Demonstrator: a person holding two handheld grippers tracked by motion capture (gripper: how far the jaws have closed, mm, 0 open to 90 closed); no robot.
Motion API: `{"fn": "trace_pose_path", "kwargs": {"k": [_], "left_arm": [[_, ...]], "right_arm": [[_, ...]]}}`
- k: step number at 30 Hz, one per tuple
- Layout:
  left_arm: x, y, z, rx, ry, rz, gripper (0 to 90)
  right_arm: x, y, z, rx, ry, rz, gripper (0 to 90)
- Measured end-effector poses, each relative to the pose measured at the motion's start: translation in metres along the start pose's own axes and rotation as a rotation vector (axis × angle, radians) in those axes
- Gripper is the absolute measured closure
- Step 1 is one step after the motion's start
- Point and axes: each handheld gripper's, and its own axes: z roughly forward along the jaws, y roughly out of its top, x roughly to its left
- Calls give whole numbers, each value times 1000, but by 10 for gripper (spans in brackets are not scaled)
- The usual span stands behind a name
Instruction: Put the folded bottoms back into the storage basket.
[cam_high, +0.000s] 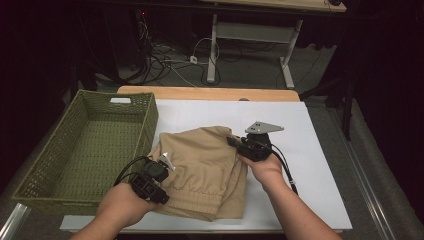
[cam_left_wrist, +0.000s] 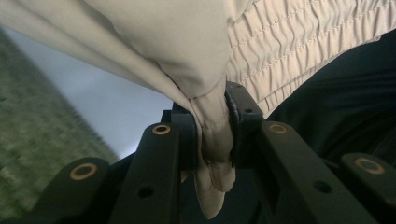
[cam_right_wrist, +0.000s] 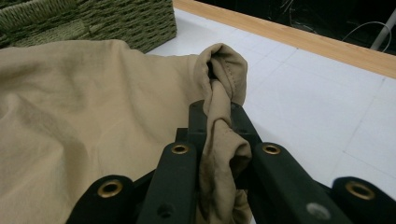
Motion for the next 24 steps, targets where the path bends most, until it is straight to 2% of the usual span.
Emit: {"fn": "trace_pose_path", "kwargs": {"k": [2, 7, 11, 17, 24], "left_arm": [[5, -2, -3, 13, 6, 12, 750], [18, -4, -9, 54, -5, -1, 749], [26, -3, -11, 73, 11, 12, 750], [30, 1, -12, 99, 8, 24, 750], [32, 4, -15, 105, 7, 35, 750]], "right_arm": [[3, 0, 3, 1, 5, 1, 843], [9, -2, 12, 9, 19, 1, 843], [13, -3, 17, 12, 23, 4, 842], [14, -5, 23, 25, 24, 4, 842], [13, -4, 21, 22, 24, 10, 841]]}}
